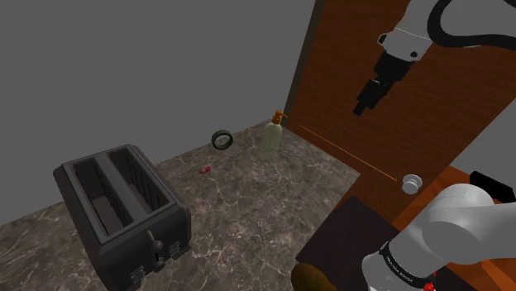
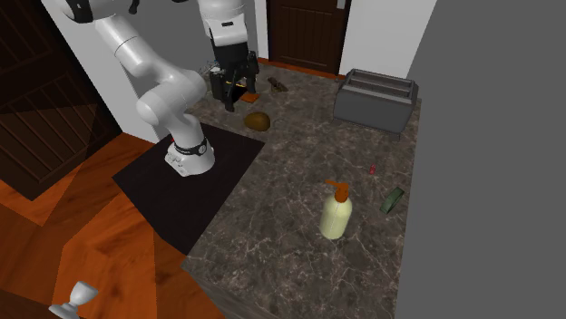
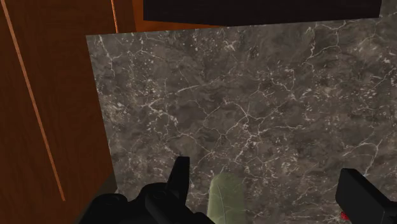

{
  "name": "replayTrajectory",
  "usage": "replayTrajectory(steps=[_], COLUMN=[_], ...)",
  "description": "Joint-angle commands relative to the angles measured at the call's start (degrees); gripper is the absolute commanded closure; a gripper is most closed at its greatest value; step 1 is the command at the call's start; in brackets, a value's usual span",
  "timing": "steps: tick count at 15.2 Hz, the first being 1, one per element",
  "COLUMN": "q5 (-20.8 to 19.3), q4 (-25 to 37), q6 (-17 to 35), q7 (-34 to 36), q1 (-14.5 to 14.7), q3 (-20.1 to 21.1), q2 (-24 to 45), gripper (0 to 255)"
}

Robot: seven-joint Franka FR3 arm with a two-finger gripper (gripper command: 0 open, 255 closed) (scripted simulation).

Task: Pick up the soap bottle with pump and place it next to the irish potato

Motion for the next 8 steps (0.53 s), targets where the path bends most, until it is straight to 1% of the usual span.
replayTrajectory(steps=[1, 8], q5=[0.0, 0.67], q4=[0.0, 3.91], q6=[0.0, 9.8], q7=[0.0, -0.67], q1=[0.0, 0.67], q3=[0.0, -0.68], q2=[0.0, 14.65], gripper=[0, 0])
